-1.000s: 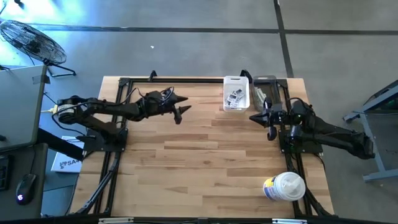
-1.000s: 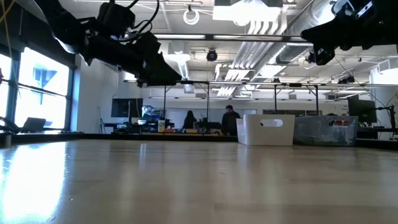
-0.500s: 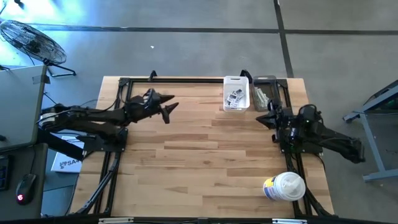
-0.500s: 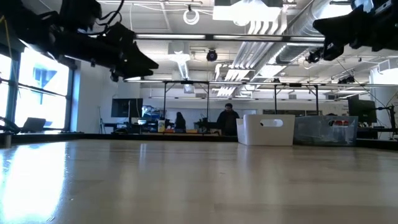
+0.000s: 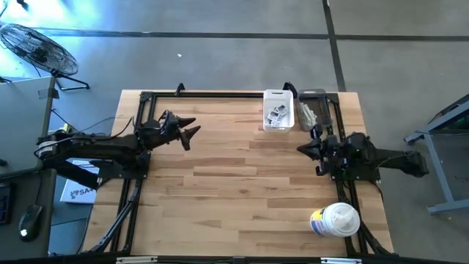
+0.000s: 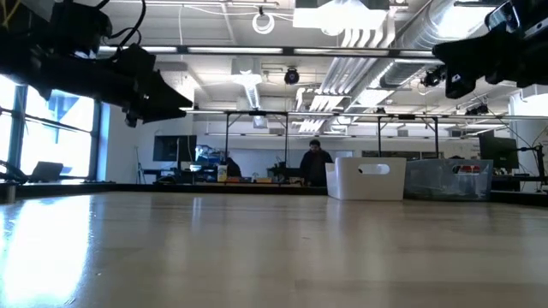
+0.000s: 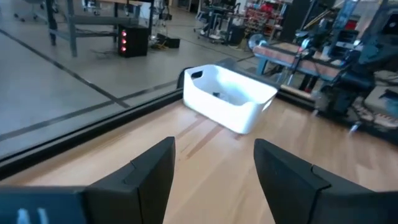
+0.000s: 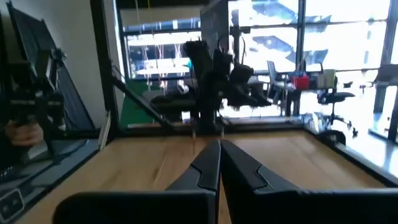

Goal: Pick & Place First Aid Supplies
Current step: Return to Home Position

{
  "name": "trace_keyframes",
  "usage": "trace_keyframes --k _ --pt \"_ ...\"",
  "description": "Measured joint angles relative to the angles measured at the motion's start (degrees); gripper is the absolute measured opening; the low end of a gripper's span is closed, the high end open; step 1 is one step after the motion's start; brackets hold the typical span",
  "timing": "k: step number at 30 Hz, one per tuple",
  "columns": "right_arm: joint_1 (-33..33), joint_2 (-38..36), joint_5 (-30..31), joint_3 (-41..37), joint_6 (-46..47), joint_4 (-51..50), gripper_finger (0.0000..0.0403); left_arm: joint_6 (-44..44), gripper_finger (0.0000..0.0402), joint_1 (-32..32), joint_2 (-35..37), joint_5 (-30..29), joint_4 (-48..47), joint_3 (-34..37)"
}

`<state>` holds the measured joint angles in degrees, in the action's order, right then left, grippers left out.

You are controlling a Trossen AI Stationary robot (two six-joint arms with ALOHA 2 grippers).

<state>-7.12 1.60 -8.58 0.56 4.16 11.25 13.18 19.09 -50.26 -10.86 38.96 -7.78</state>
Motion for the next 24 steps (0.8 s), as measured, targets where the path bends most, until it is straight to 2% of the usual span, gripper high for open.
trace_keyframes --k 6,17,21,24 --pt "1.2 0.3 2.1 0.0 -0.1 -8.6 0.0011 -3.9 0.0216 0.0 0.0 -1.5 -0.1 0.9" --pt "1.2 0.6 2.5 0.0 -0.1 -8.7 0.0012 -5.9 0.0214 -0.2 1.0 -7.8 2.0 0.9" --pt "1.2 0.6 2.5 0.0 -0.1 -8.7 0.0012 -7.1 0.0185 -2.7 1.8 -16.3 1.5 3.2" --pt "1.2 0.6 2.5 0.0 -0.1 -8.7 0.0012 -8.6 0.015 -4.7 4.6 -16.9 1.5 5.1"
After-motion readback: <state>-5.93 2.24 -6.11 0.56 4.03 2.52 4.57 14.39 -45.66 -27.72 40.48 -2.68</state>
